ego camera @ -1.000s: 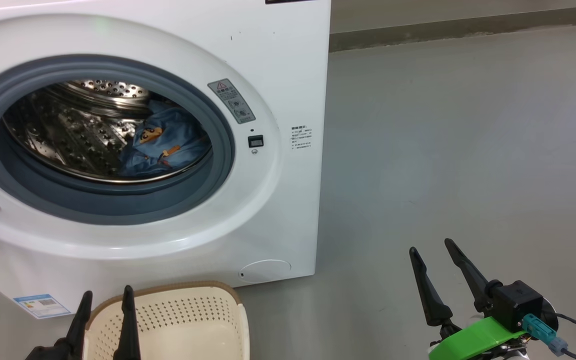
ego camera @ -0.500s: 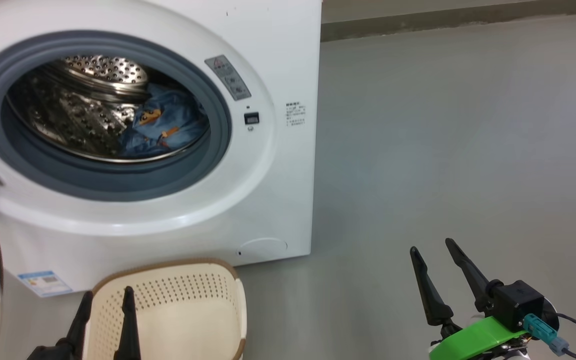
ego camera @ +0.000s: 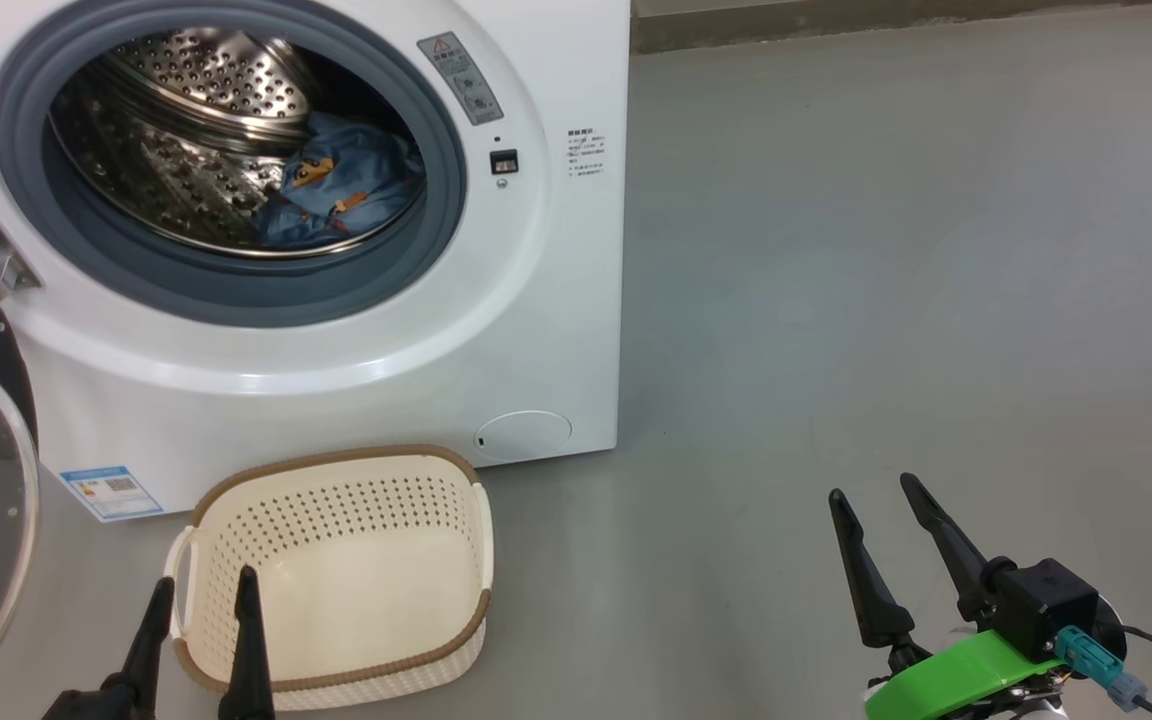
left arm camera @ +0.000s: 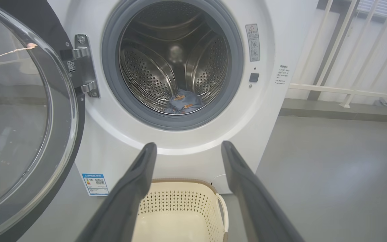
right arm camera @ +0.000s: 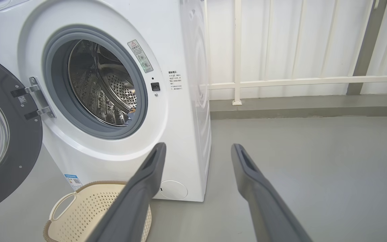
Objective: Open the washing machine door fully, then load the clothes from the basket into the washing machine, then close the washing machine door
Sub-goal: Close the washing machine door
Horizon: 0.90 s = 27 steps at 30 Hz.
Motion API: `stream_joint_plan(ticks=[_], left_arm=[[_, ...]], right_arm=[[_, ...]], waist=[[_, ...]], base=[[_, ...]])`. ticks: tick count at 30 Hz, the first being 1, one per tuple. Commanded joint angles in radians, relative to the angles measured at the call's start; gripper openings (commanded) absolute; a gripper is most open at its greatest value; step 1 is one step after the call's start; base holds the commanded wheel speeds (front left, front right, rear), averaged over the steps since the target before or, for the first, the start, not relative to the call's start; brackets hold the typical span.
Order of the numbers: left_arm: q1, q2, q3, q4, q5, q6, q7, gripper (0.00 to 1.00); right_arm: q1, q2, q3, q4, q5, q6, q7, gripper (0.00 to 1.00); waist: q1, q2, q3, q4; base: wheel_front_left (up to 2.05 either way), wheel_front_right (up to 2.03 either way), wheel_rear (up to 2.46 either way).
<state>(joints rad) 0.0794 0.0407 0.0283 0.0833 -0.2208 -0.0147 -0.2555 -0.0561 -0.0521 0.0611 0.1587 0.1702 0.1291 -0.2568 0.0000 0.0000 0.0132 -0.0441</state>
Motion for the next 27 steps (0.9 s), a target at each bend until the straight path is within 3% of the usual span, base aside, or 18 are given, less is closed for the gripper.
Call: stream_joint_plan(ticks=[1, 27], left_arm=[[-0.041, 0.009, 0.034, -0.032, 0.005, -0.004, -0.006, 1.0], [-0.037, 0.009, 0.025, -0.035, -0.01, -0.002, -0.006, 1.0]], right_arm=[[-0.008, 0.002, 0.025, -0.029, 0.003, 0.002, -0.005, 1.0], [-0.002, 0.002, 0.019, -0.034, -0.002, 0.002, -0.005, 1.0]], waist=[[0.0, 0.0, 0.0, 0.001], [0.0, 0.0, 0.011, 0.046]], base=[[-0.28, 0.28, 0.0], [-0.01, 0.01, 0.0]])
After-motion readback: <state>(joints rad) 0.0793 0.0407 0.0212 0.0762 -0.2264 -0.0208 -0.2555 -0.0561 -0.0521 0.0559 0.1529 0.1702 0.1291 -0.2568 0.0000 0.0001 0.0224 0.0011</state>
